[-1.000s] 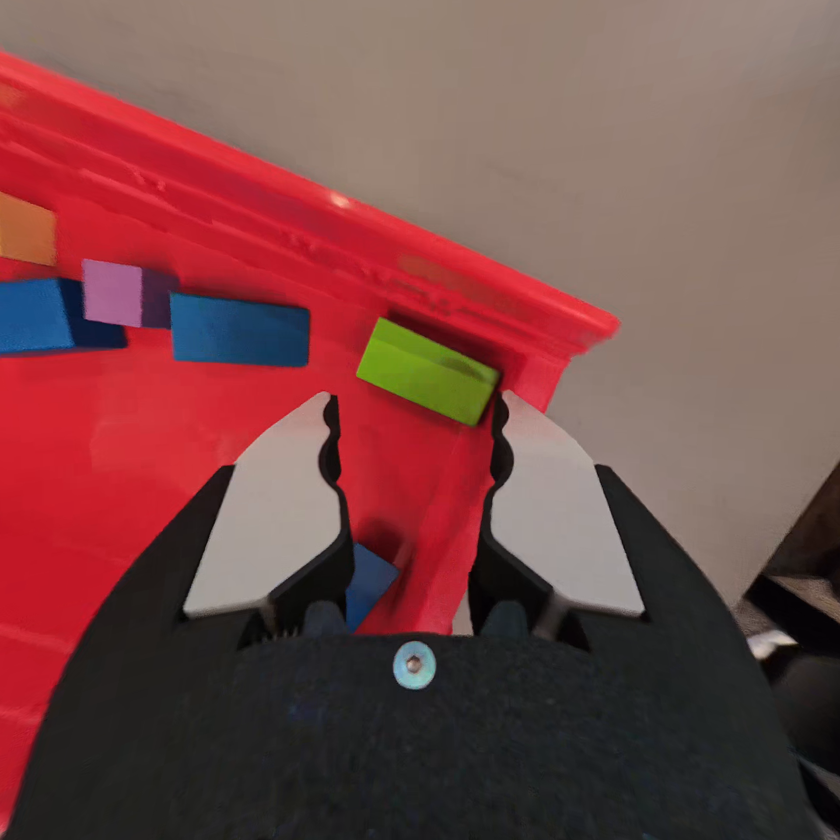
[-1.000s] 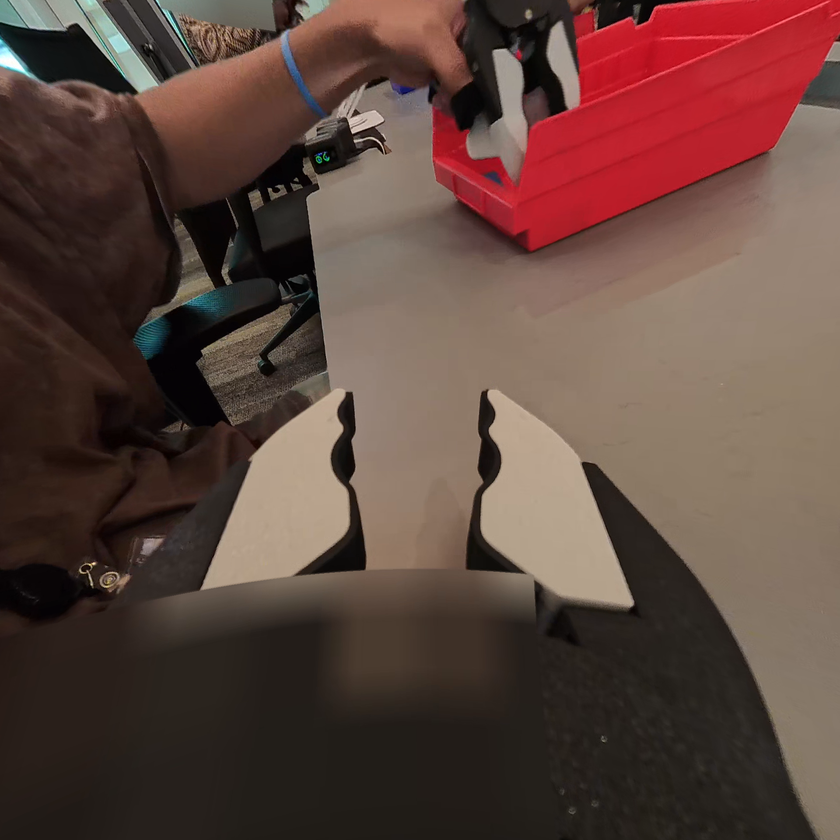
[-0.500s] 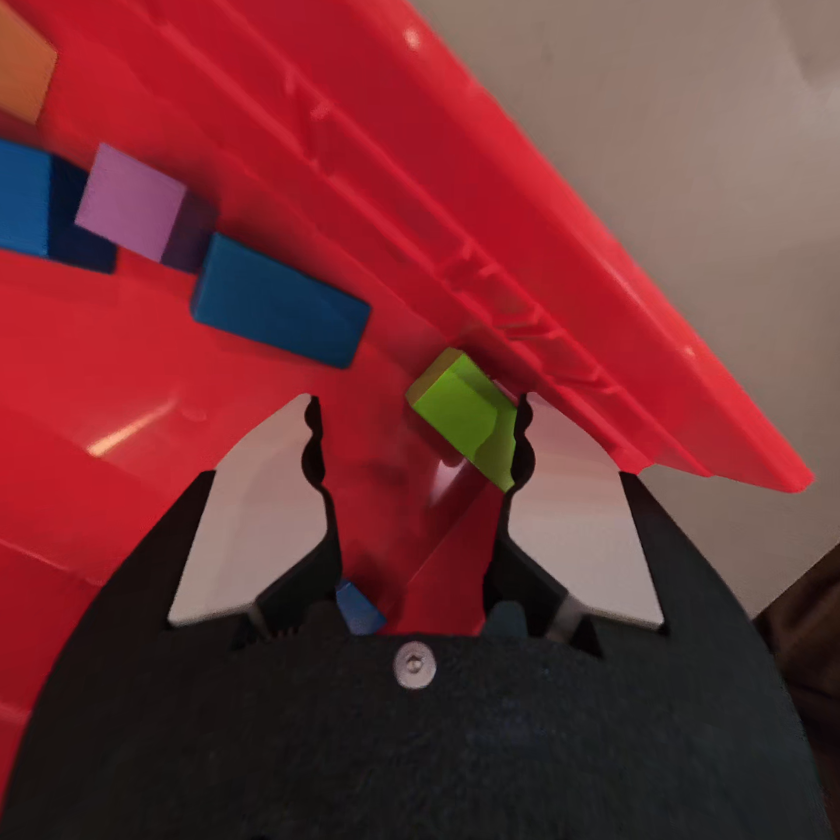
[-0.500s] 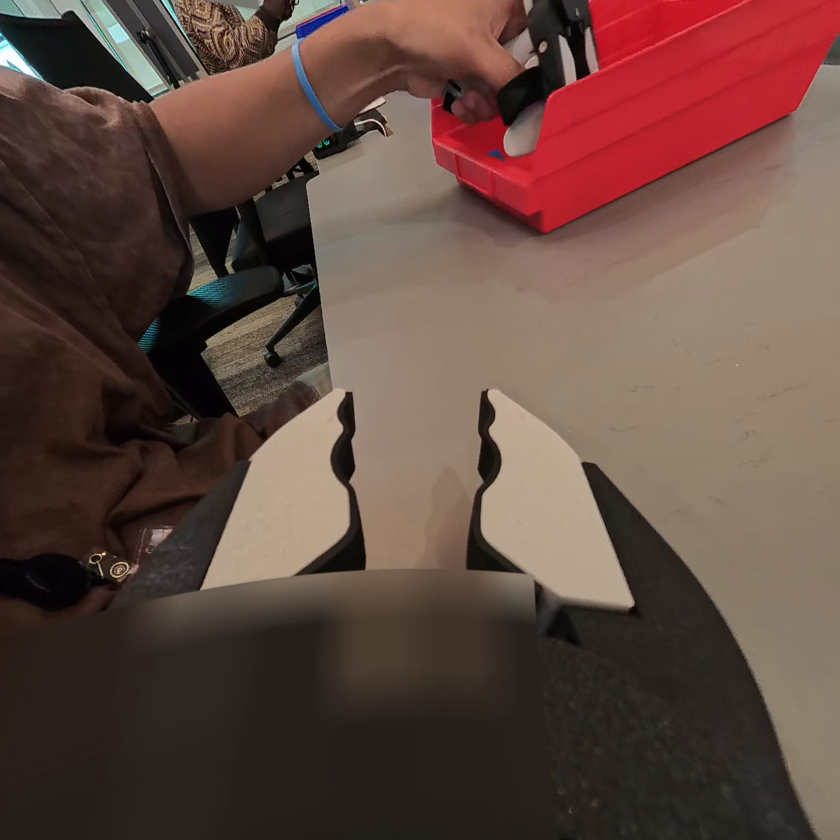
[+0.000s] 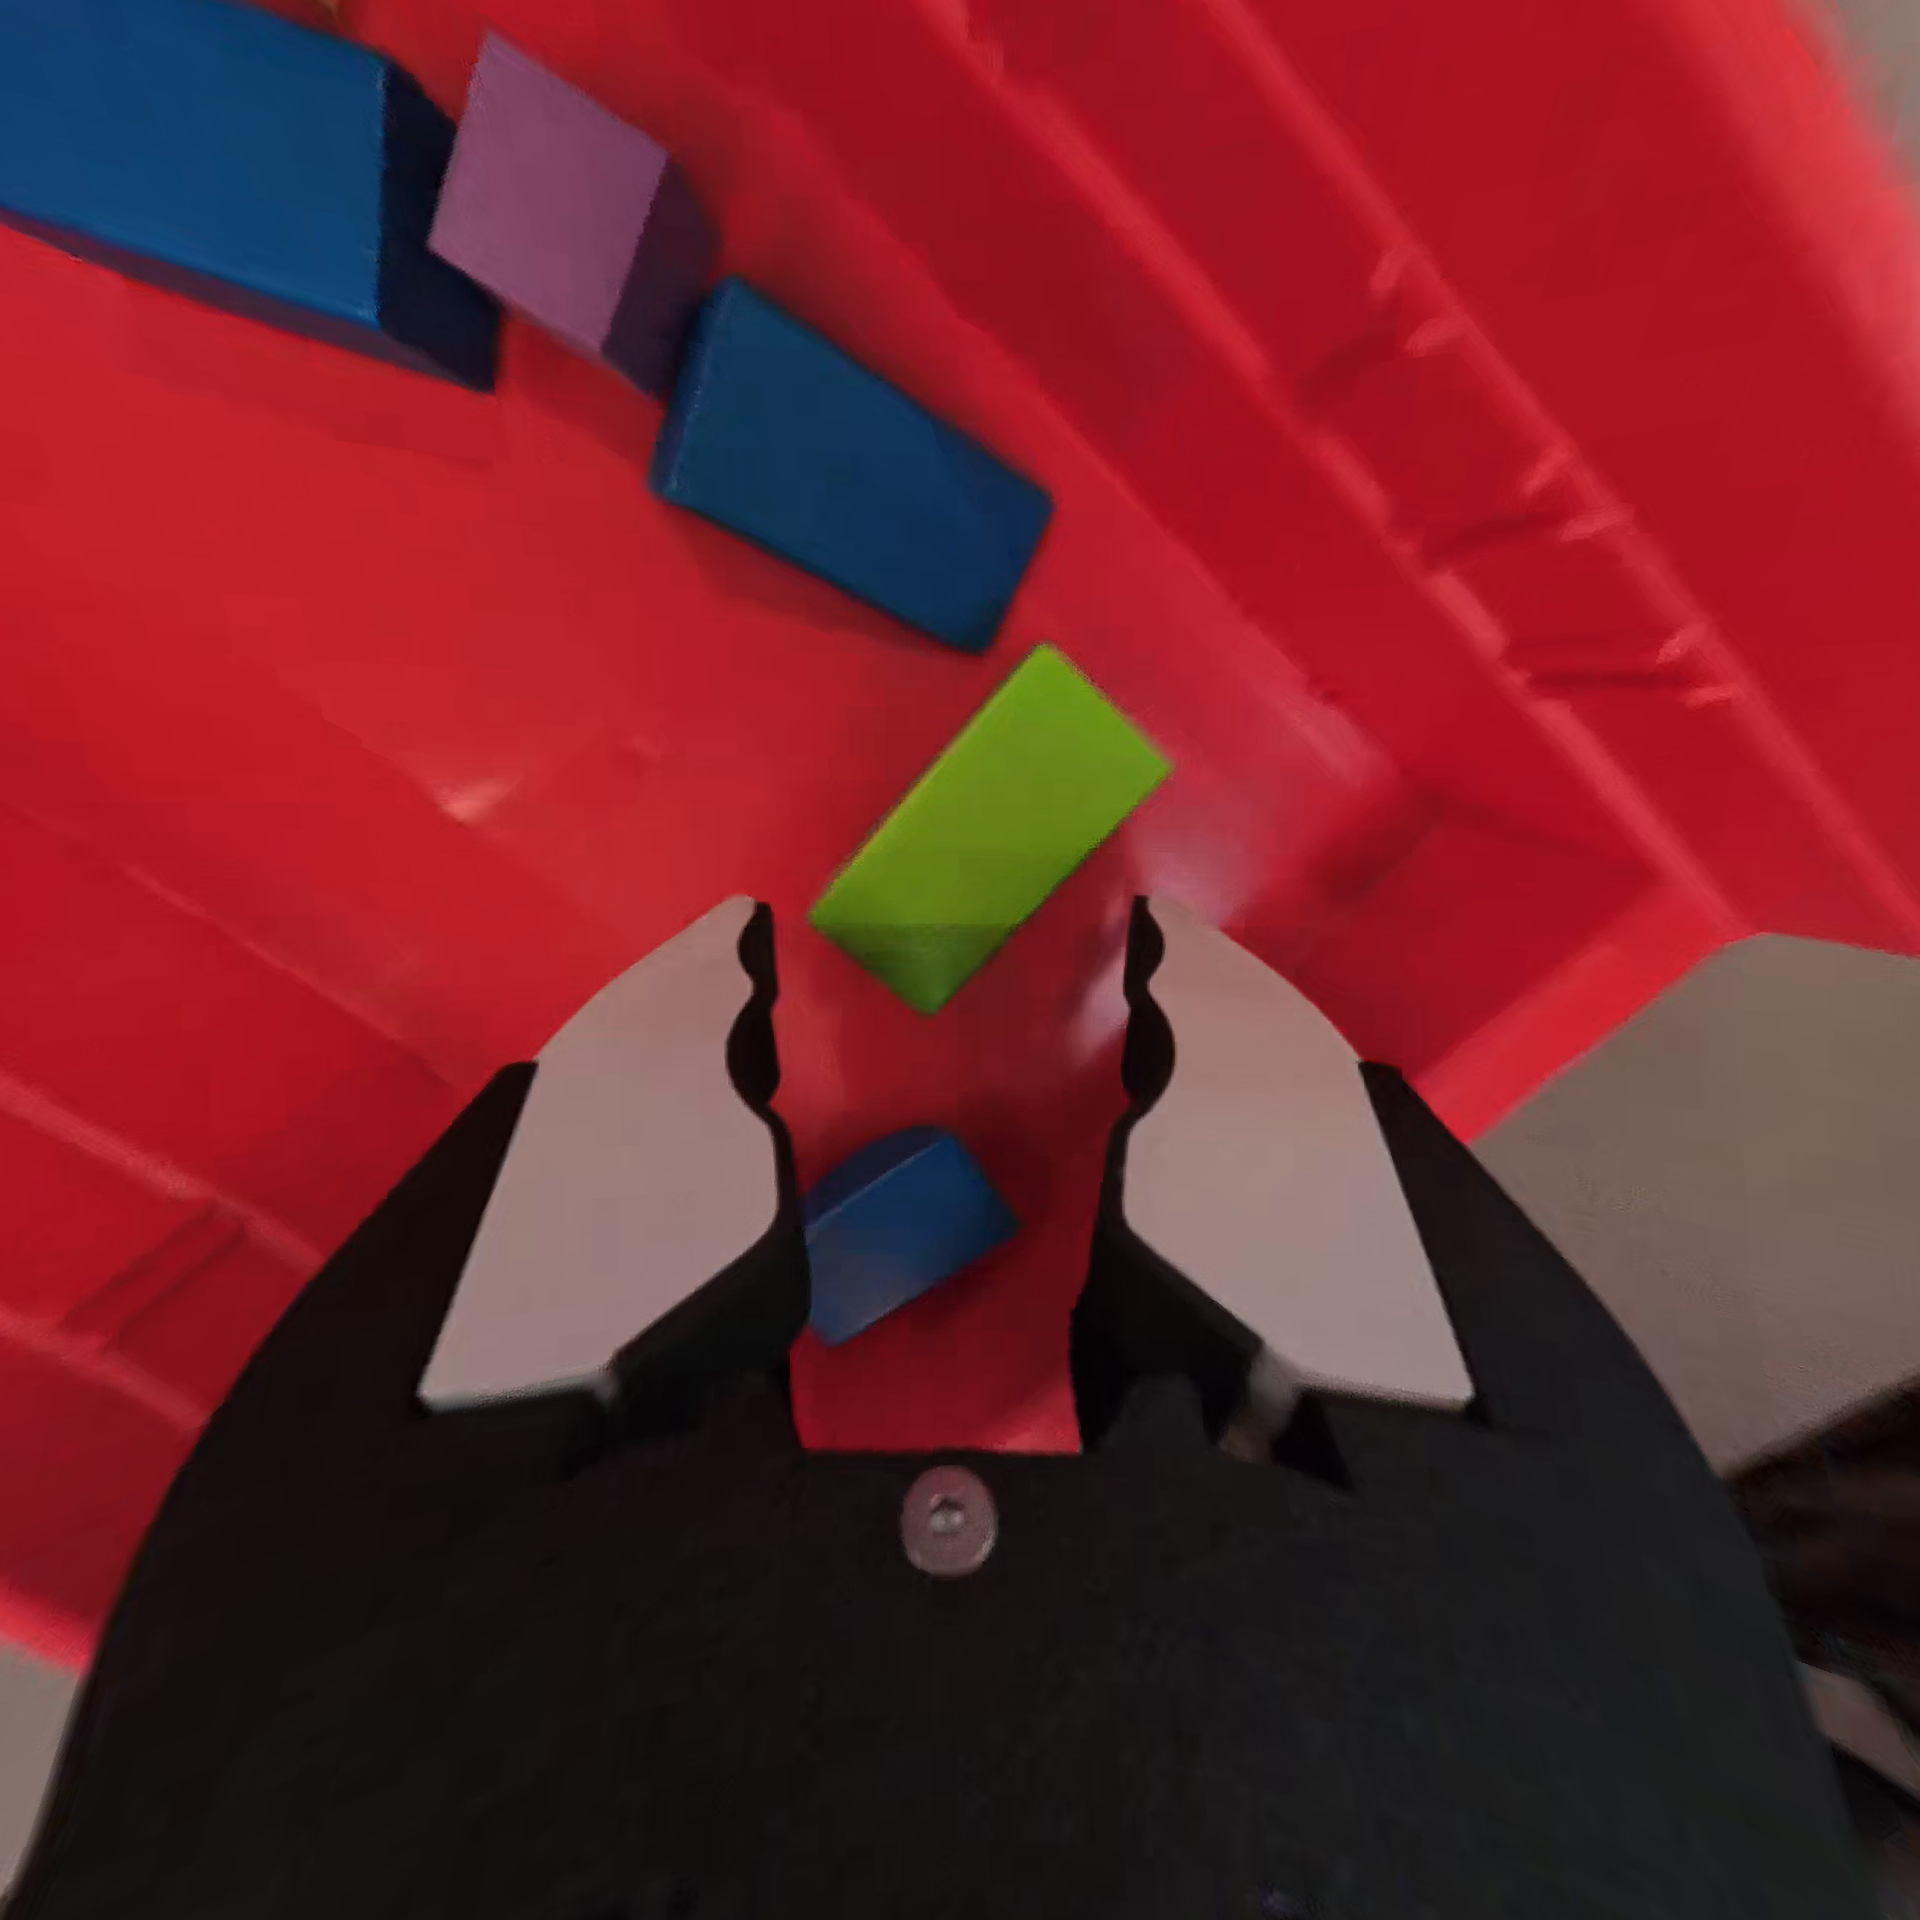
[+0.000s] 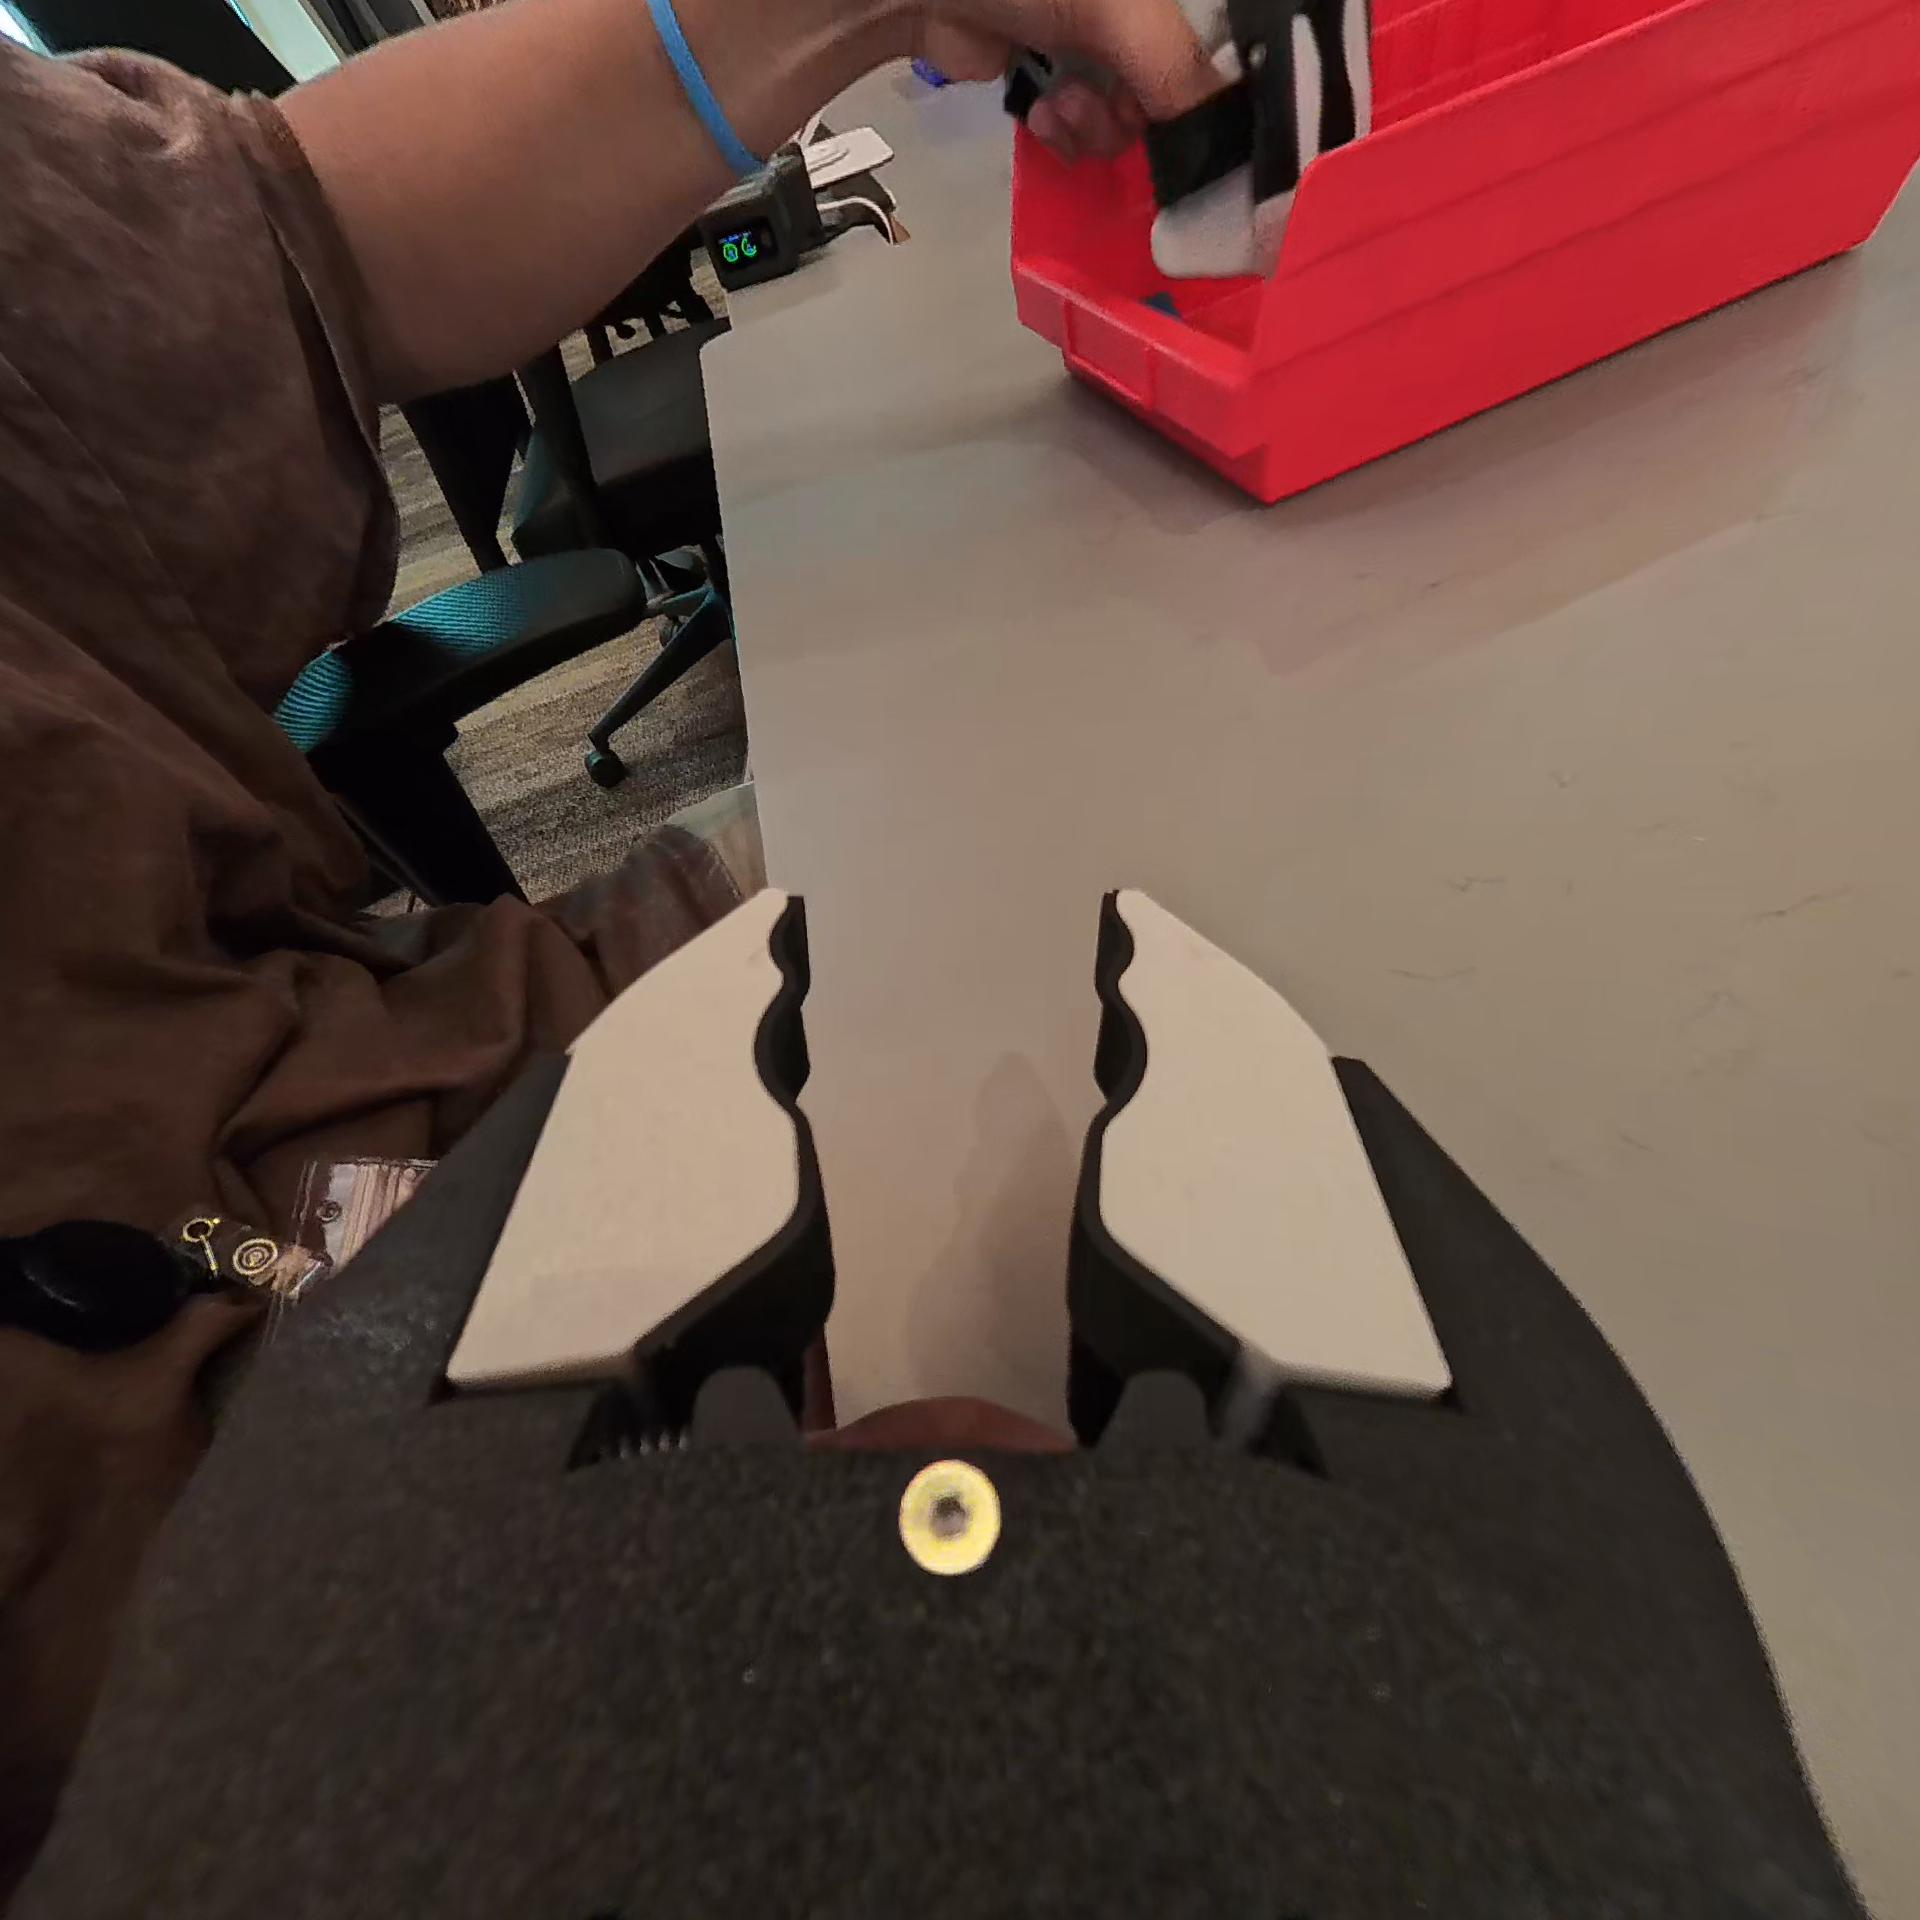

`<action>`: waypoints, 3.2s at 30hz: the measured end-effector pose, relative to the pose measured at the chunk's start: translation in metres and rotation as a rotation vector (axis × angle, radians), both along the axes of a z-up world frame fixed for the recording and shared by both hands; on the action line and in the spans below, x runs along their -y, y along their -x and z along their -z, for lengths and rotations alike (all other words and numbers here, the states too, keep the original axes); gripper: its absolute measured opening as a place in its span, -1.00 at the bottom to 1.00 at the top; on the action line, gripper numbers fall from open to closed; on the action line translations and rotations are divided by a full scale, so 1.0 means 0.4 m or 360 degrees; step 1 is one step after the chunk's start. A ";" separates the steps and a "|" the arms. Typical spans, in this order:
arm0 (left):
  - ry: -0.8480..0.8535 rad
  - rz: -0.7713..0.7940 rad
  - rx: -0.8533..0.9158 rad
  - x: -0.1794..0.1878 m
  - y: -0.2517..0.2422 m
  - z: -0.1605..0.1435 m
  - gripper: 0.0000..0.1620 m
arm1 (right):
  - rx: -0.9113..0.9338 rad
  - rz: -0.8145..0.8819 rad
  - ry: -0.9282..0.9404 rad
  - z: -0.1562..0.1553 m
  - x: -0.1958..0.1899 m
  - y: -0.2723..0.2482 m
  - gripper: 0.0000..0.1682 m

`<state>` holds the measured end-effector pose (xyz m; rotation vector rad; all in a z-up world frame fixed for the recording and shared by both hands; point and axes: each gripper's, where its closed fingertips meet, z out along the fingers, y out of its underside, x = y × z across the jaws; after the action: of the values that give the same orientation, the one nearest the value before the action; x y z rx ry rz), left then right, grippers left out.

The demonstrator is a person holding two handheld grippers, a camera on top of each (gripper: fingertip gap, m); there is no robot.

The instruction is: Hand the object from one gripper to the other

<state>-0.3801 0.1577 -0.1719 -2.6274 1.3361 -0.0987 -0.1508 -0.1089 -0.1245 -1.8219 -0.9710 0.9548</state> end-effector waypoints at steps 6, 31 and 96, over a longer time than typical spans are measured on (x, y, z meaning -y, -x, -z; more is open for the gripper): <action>-0.0157 0.0577 -0.0251 -0.015 0.004 0.042 -0.23 | 0.0056 -0.0006 -0.0025 0.012 0.003 -0.003 -0.37; -0.0361 0.1081 0.0641 0.294 -0.259 -0.295 -0.57 | 0.0368 -0.0053 -0.0486 -0.230 -0.255 0.058 -0.42; -0.0312 0.0356 0.1693 0.676 -0.352 -0.193 -0.26 | 0.1386 0.0659 0.0698 0.177 -0.454 -0.784 -0.58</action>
<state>-0.2392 -0.1129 -0.0948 -1.7327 1.1006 -1.1305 0.1627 0.0728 -0.1952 -2.7683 -0.8320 0.0722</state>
